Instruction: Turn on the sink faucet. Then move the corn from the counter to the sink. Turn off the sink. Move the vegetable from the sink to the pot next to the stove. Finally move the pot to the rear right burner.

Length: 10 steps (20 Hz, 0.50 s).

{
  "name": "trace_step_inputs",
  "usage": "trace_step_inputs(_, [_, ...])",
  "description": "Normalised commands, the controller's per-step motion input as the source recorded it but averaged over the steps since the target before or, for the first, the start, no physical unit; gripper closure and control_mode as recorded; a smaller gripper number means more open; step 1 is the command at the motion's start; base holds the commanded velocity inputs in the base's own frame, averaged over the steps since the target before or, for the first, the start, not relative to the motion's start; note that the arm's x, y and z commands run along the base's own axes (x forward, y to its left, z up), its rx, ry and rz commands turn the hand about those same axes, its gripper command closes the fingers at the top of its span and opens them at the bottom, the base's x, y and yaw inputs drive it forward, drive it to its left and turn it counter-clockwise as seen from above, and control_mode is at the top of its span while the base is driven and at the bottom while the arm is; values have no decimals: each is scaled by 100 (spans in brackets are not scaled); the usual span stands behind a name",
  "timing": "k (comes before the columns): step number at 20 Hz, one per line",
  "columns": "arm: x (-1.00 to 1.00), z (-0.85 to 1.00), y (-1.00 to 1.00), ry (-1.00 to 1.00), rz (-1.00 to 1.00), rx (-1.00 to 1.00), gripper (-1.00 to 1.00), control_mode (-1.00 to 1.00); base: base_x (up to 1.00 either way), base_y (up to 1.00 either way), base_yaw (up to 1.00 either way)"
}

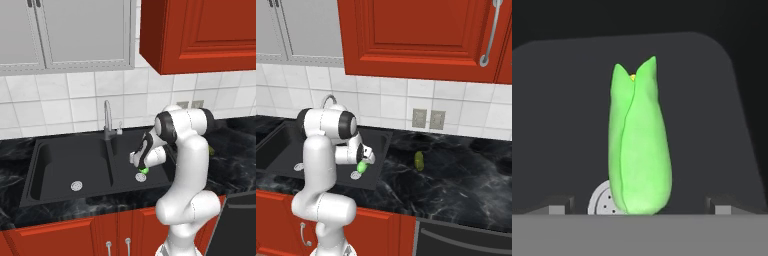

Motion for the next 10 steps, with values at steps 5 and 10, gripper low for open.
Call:
trace_step_inputs(5, [19,-25,0,2,0,0,-100,-100,0,0,0])
trace_step_inputs(10, [23,-24,0,1,0,0,-100,-100,0,0,0])
